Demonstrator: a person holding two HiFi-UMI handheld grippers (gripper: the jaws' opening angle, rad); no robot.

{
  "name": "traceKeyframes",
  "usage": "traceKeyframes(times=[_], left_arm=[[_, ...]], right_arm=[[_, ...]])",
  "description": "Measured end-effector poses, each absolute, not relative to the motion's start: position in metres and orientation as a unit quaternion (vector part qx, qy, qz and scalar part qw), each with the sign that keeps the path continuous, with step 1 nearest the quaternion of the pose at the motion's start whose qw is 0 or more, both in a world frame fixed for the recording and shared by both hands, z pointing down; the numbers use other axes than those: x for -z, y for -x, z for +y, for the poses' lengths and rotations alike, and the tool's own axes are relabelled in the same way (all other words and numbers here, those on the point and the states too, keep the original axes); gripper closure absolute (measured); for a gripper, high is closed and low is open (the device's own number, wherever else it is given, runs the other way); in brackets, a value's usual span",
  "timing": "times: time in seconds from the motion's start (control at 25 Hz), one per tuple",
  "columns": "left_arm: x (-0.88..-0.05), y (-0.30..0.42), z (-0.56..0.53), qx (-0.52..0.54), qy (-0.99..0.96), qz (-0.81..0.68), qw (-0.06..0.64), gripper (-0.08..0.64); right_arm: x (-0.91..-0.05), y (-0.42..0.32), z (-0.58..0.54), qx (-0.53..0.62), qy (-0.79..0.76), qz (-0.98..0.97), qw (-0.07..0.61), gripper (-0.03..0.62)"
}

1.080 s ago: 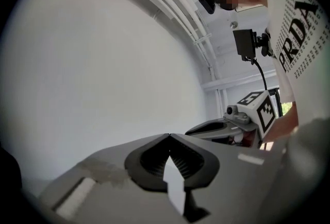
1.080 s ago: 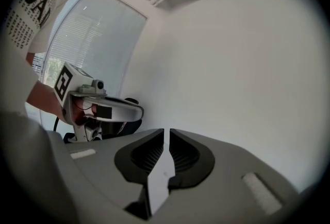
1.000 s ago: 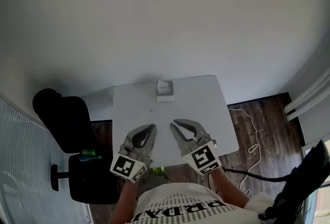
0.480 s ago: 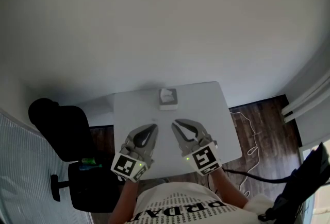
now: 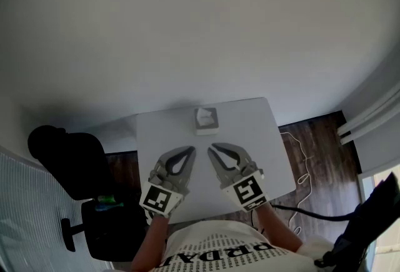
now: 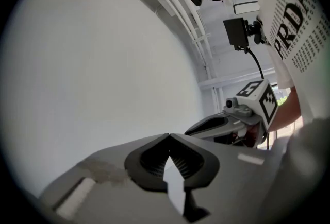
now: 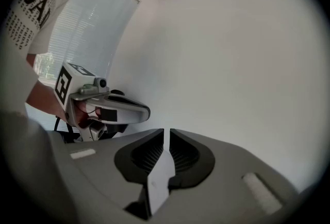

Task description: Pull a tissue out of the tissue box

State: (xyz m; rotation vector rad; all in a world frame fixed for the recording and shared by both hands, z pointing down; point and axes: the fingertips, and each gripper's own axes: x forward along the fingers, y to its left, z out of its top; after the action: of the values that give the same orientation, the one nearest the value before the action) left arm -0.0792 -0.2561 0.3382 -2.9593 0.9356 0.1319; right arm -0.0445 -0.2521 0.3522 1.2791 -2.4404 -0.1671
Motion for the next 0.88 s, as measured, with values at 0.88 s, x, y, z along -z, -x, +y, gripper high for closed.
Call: traceKeyframes(times=[0.88], left_arm=[[-0.364, 0.087, -0.296, -0.036, 0.958, 0.286, -0.01, 0.56]], right_arm=[[-0.378, 0.051, -0.285, 0.045, -0.466, -0.858, 0.212, 0.535]])
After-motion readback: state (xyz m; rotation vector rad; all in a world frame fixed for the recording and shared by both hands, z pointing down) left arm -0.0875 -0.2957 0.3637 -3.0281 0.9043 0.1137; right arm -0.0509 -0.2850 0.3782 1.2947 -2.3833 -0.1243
